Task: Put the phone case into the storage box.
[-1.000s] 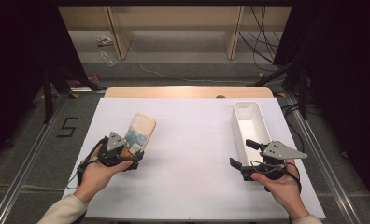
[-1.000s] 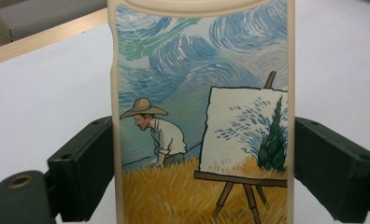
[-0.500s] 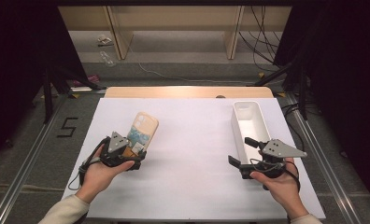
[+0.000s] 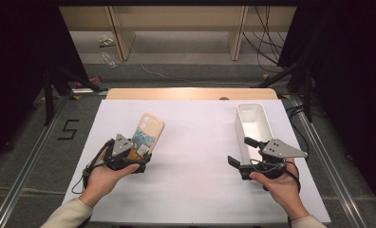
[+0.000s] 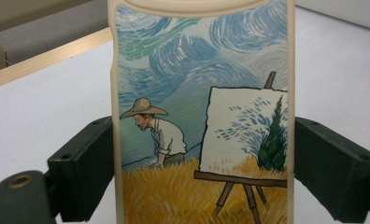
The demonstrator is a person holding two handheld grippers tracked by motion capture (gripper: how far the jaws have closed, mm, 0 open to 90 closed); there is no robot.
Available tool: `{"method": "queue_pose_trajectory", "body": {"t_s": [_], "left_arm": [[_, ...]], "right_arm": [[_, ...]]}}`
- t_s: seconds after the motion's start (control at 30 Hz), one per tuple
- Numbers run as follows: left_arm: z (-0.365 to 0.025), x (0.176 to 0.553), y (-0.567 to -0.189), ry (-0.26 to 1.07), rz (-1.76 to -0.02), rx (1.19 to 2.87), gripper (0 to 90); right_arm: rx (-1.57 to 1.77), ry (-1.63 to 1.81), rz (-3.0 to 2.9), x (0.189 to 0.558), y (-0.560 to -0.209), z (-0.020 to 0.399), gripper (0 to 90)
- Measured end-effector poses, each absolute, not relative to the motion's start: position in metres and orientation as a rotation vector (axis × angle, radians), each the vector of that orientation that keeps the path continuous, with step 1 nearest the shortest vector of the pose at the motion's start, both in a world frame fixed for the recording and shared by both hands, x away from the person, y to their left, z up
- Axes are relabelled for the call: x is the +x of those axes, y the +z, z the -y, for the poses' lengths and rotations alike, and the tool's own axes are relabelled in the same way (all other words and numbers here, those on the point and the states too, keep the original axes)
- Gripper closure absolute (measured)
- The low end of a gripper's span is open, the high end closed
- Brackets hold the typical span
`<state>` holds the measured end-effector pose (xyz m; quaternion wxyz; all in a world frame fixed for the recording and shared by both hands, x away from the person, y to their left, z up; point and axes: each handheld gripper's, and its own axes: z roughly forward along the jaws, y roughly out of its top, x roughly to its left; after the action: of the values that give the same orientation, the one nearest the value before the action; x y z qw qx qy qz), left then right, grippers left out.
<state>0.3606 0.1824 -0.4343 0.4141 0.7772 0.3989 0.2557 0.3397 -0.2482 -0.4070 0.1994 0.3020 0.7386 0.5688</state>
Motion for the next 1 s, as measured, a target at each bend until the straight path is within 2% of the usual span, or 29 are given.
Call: {"method": "queue_pose_trajectory", "body": {"t_s": [1.0], "left_arm": [[-0.165,0.358,-0.431,0.638,-0.941,1.947,11.3]], "right_arm": [[0.813,1.635,-2.026,0.363,-0.395,0.212,8.4]]}}
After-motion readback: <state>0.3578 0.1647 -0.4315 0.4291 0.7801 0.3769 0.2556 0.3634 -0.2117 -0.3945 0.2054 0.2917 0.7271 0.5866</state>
